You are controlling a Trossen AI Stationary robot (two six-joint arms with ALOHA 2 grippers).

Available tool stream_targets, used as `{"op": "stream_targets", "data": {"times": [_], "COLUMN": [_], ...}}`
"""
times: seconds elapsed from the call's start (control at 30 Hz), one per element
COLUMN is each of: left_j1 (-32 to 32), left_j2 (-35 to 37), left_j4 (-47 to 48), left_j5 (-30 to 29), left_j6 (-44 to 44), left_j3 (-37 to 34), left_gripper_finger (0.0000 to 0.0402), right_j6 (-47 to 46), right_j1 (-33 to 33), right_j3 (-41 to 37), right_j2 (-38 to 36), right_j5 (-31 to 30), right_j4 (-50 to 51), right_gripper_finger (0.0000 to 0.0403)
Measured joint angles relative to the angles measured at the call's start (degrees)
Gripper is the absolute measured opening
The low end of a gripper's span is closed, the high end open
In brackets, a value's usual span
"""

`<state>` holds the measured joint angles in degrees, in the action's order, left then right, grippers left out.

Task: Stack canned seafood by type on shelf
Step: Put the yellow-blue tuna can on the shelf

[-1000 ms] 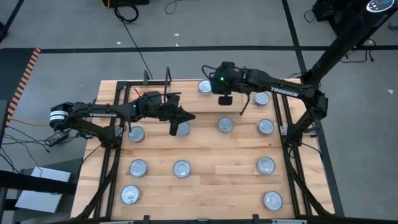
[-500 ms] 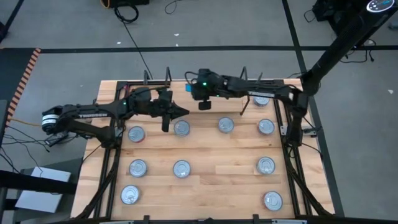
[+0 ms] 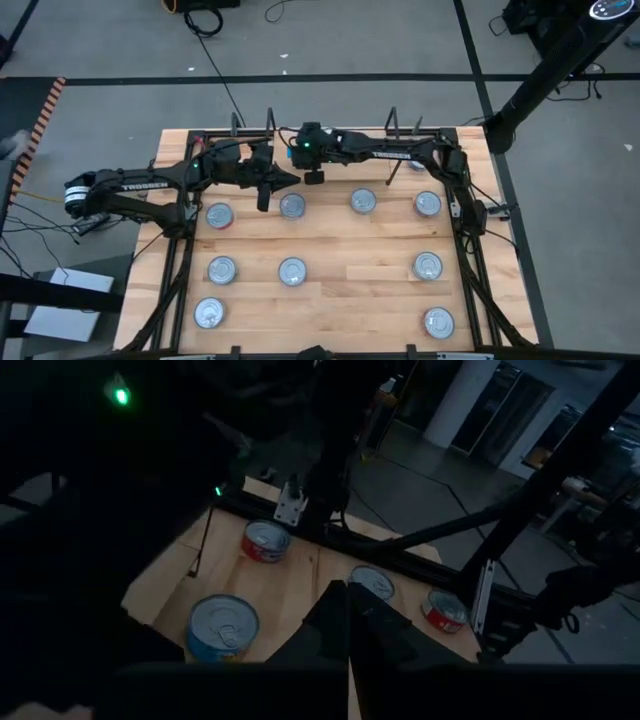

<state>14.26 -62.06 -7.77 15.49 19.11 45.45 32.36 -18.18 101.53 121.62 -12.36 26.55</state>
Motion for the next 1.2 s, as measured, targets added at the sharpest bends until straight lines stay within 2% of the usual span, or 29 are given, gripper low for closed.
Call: {"op": "stream_targets", "data": {"times": [0.1, 0.33, 0.53, 0.97, 1.1, 1.2], "left_j1": [0.0, 0.0, 0.0, 0.0, 0.0, 0.0], "left_j2": [0.0, 0.0, 0.0, 0.0, 0.0, 0.0], "left_j4": [0.0, 0.3, 0.9, 3.2, 3.2, 3.2], "left_j5": [0.0, 0.1, 0.2, 1.2, 1.3, 1.3], "left_j6": [0.4, 0.6, 0.6, 0.7, 0.7, 0.7], "left_j3": [0.0, 0.0, 0.0, 0.0, 0.0, 0.0], "left_gripper_finger": [0.0001, 0.0001, 0.0001, 0.0001, 0.0001, 0.0001], "right_j6": [-2.3, -8.6, -11.0, -16.5, -18.9, -18.9], "right_j1": [0.1, 0.1, 0.4, 0.4, 0.5, 0.7], "right_j3": [0.0, 0.0, 0.0, 0.0, 0.0, 0.0], "right_j2": [0.4, 0.4, 0.4, 0.4, -0.3, -0.8], "right_j5": [0.2, 2.5, 5.6, 9.2, 11.5, 12.8], "right_j4": [0.6, 1.1, 2.7, 8.2, 9.8, 11.3], "right_gripper_finger": [0.0153, 0.0221, 0.0226, 0.018, 0.0143, 0.0099]}}
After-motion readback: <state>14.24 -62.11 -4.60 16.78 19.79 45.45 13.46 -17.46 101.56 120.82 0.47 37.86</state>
